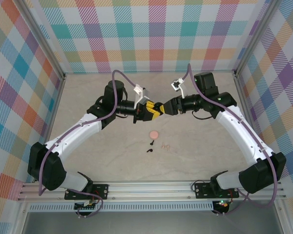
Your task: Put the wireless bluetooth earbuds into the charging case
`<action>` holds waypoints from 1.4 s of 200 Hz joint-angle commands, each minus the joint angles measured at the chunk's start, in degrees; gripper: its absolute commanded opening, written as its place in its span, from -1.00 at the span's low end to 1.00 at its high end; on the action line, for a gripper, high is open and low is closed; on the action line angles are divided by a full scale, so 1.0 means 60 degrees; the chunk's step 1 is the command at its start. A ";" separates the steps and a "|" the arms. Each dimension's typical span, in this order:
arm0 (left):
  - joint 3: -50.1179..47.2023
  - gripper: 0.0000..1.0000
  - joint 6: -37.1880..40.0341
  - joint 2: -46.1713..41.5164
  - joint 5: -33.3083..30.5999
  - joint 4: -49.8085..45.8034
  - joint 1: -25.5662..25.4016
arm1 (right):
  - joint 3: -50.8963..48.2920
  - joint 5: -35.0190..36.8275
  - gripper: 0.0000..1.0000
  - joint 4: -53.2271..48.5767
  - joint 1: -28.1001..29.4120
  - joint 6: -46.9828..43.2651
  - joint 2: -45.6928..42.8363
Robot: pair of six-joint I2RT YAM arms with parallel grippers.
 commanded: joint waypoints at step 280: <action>-0.0239 -0.50 -0.1555 0.0063 -0.1413 0.2362 -0.0338 | -0.1404 0.1046 -0.58 0.3384 0.0008 0.2654 -0.0812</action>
